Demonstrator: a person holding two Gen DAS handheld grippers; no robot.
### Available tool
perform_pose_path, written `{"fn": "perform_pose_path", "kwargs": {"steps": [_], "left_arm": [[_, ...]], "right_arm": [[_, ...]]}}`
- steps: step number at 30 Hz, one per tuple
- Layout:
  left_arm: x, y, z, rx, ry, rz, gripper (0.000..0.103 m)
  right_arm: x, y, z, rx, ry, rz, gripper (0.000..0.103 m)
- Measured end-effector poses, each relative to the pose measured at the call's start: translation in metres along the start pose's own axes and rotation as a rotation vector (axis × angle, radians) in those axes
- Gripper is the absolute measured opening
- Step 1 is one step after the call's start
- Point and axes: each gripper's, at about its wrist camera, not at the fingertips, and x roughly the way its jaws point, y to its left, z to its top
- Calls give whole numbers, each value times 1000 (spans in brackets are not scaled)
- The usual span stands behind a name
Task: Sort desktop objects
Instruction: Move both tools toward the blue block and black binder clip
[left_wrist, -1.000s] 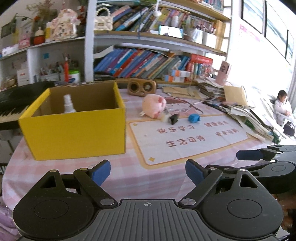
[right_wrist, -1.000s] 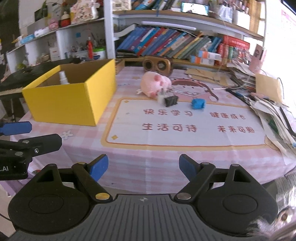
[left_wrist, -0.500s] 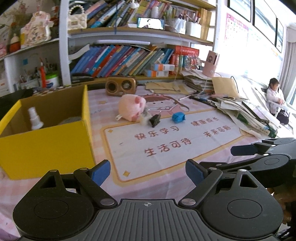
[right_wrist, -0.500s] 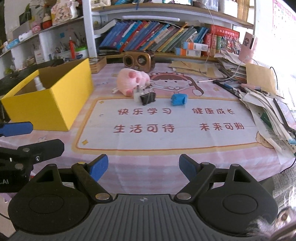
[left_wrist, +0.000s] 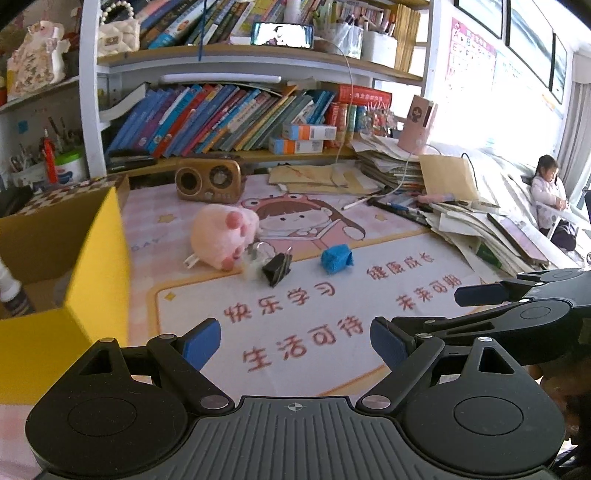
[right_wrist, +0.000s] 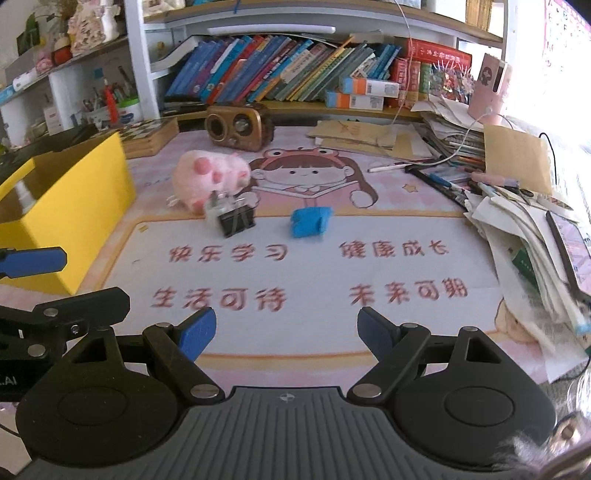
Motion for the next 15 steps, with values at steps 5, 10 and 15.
{"fn": "perform_pose_path", "kwargs": {"steps": [5,10,15], "left_arm": [[21,-9,12,-28,14,41,91],[42,-13,20,-60,23,104,90],[54,-11,24,-111,39,158,90]], "right_arm": [[18,-23,14,-5,16,17,83],[42,-41,28,-18,19,59,82],[69,-53,43,-18,9,101,80]]}}
